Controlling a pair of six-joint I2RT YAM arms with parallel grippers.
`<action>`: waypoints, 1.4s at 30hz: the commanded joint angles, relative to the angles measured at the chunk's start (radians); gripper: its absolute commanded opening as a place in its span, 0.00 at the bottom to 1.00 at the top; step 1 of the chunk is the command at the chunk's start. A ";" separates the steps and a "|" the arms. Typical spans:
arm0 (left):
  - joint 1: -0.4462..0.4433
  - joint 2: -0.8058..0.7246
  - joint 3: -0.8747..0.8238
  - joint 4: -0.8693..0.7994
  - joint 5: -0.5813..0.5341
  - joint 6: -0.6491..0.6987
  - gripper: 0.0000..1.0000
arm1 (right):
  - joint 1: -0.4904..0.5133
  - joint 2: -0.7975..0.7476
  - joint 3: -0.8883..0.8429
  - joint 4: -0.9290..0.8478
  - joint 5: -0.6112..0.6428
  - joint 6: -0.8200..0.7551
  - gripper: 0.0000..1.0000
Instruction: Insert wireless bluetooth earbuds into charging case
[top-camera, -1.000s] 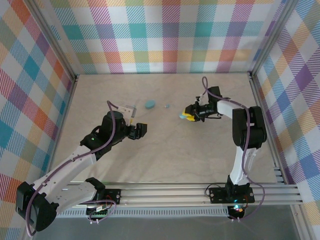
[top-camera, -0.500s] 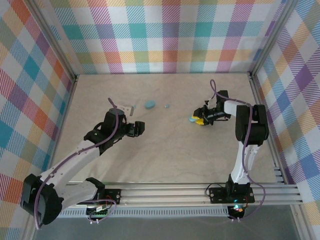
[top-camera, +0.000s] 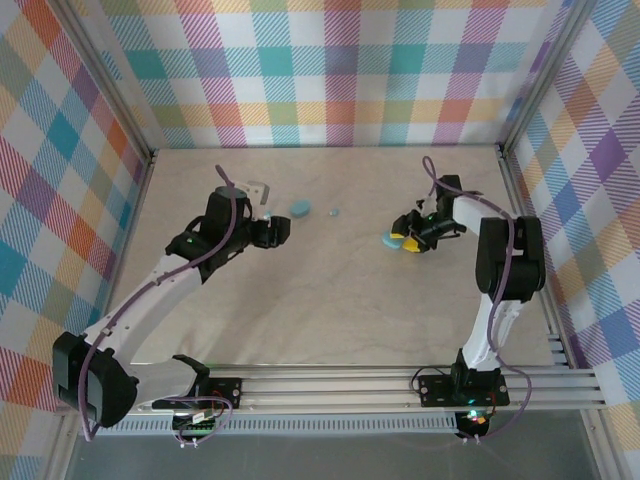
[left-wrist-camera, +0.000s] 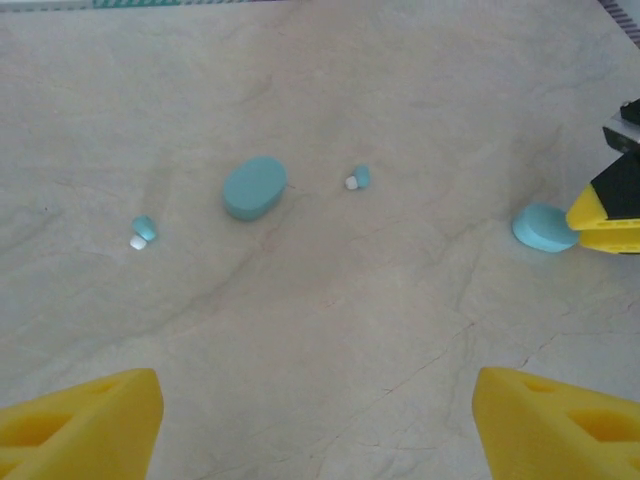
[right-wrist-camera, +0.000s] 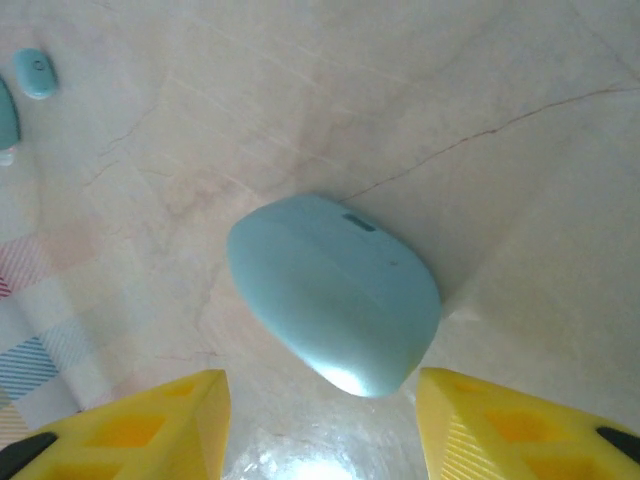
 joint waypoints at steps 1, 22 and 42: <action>0.020 0.028 0.060 -0.091 -0.002 0.100 0.80 | -0.010 -0.058 0.030 -0.052 0.002 -0.033 0.53; 0.193 0.873 0.698 -0.265 0.443 0.405 0.67 | 0.113 -0.462 -0.204 0.038 0.055 0.131 0.52; 0.144 1.242 1.117 -0.460 0.296 0.470 0.64 | 0.115 -0.337 -0.067 0.015 0.083 0.093 0.52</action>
